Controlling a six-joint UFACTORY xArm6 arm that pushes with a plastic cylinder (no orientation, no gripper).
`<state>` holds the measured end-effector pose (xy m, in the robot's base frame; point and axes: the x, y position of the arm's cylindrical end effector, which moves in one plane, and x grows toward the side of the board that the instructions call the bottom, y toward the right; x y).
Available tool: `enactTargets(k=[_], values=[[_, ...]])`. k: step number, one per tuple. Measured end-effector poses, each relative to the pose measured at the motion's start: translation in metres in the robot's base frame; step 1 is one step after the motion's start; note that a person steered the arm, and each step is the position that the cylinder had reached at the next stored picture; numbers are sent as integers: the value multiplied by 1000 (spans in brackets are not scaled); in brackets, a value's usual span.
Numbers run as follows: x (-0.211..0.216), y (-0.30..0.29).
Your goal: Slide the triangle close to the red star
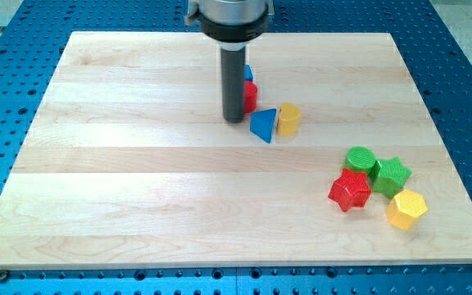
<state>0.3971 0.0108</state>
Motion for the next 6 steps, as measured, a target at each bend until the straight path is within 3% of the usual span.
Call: enactTargets(k=[2,4,6], values=[[83,52],[67,63],[102,71]])
